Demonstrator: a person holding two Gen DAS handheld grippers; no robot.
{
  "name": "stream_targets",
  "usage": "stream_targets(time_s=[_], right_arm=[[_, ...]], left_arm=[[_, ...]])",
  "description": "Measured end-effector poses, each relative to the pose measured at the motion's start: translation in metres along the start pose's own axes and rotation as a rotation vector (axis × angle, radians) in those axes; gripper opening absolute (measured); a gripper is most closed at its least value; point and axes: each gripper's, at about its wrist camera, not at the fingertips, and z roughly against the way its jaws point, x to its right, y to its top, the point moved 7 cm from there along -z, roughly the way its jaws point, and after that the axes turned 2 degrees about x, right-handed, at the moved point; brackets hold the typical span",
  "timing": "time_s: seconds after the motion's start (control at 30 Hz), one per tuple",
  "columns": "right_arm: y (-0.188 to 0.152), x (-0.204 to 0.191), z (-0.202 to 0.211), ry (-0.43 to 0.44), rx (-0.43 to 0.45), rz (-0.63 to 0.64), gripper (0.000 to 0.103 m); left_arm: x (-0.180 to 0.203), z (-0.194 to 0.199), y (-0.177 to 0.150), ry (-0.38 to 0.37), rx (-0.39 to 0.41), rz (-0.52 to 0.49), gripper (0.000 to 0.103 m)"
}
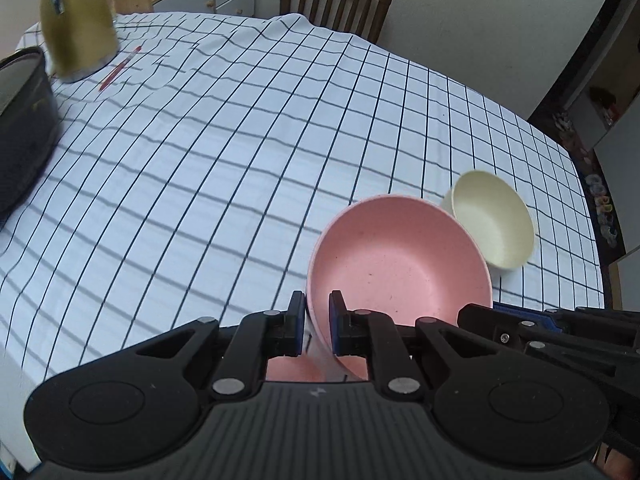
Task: Organize plates and bowls
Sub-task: 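Lift the pink bowl with both grippers and carry it to the bear plate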
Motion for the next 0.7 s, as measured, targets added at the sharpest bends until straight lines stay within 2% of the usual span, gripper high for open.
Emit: stream_targets(time_s=[0.3,0.7], right_arm=[[-0.051,-0.016,0.031,0.051,-0.043,0.075,0.011],[-0.103,-0.032,0.024,0.093,-0.136,0.103,0.011]], left_arm=[[-0.007,0.035,-0.061,0.052,-0.005,0.062,0.012],[-0.029,0.041,-0.118,0.091,-0.070,0.105,0.012]])
